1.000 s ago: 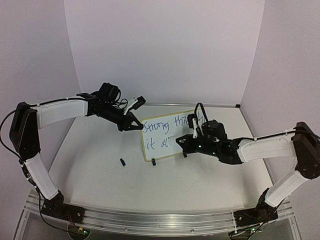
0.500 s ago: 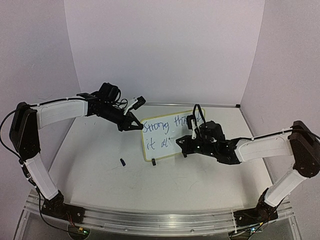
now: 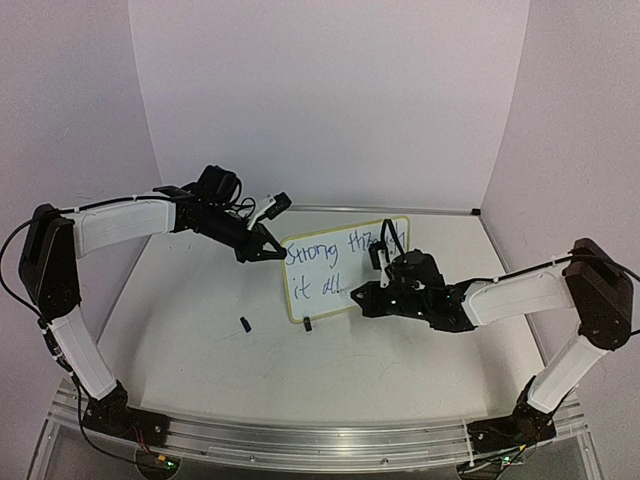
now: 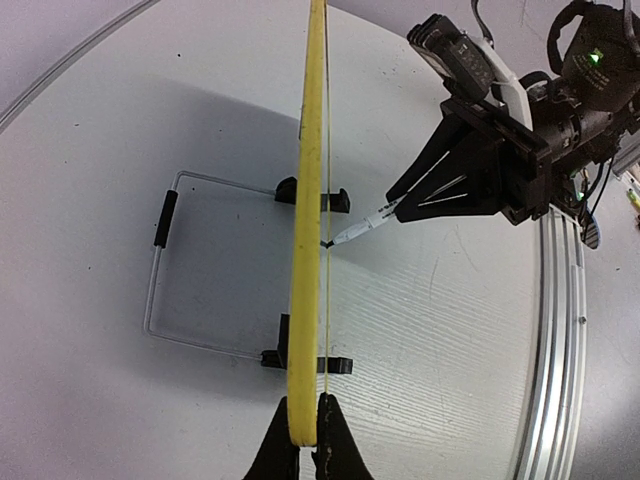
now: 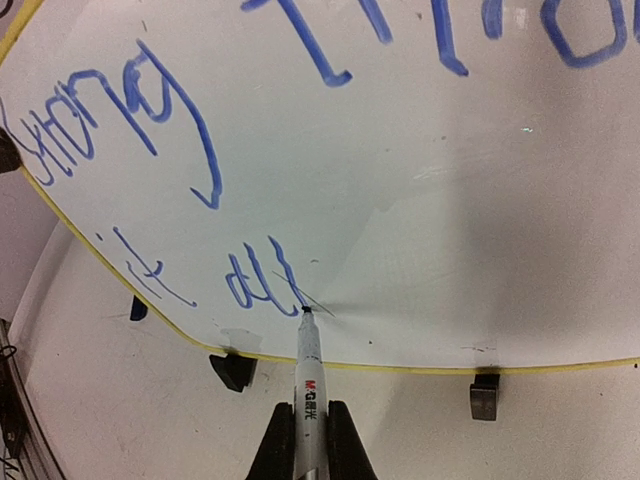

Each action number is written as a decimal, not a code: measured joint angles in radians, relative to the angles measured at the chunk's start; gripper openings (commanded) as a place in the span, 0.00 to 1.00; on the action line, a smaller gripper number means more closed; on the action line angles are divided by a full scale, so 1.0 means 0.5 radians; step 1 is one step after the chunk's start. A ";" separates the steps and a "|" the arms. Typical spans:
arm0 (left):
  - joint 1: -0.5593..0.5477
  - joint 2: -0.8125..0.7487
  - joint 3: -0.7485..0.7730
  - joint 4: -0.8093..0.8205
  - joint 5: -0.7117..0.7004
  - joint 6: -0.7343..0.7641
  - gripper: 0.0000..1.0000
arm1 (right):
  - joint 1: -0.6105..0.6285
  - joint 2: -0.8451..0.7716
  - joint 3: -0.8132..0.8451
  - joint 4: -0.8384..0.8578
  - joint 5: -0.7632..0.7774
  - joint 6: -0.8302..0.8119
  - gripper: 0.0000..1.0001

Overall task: Write a sentence on the whiteboard
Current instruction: Write a sentence on the whiteboard, then pick up the pen cap from the center of the board.

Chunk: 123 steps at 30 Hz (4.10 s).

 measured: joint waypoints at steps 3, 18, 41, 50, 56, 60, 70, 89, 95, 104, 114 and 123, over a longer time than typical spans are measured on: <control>0.000 0.000 0.000 0.000 0.001 0.000 0.00 | 0.000 0.012 -0.001 -0.007 -0.004 0.003 0.00; -0.004 0.000 0.000 0.003 0.001 0.003 0.00 | -0.001 -0.245 -0.125 -0.003 0.152 0.003 0.00; -0.004 0.000 0.000 0.003 0.001 0.003 0.00 | -0.001 -0.091 -0.107 -0.004 0.144 0.003 0.00; -0.004 0.000 0.000 0.002 0.001 0.003 0.00 | -0.001 -0.060 -0.092 -0.005 0.162 0.003 0.00; -0.004 0.000 0.000 0.002 0.003 0.003 0.00 | -0.001 -0.142 -0.113 -0.011 0.167 0.005 0.00; 0.008 -0.004 0.000 -0.005 0.012 0.001 0.00 | -0.001 -0.395 -0.174 -0.053 0.209 0.005 0.00; 0.103 -0.045 0.004 -0.175 0.062 0.027 0.00 | -0.009 -0.783 -0.188 -0.209 0.404 -0.035 0.00; 0.143 -0.050 0.046 -0.420 -0.028 -0.018 0.54 | -0.014 -1.093 -0.258 -0.334 0.500 -0.086 0.00; 0.143 -0.101 -0.118 -0.333 -0.149 -0.121 0.90 | -0.014 -1.177 -0.318 -0.336 0.499 -0.094 0.00; 0.142 -0.604 -0.779 0.122 -0.498 -0.634 0.88 | -0.014 -1.187 -0.341 -0.370 0.489 -0.109 0.00; 0.103 -0.847 -1.246 0.416 -1.100 -1.830 0.80 | -0.014 -1.062 -0.340 -0.388 0.468 -0.111 0.00; -0.178 -0.443 -0.970 0.228 -1.386 -2.315 0.67 | -0.014 -0.999 -0.340 -0.392 0.445 -0.104 0.00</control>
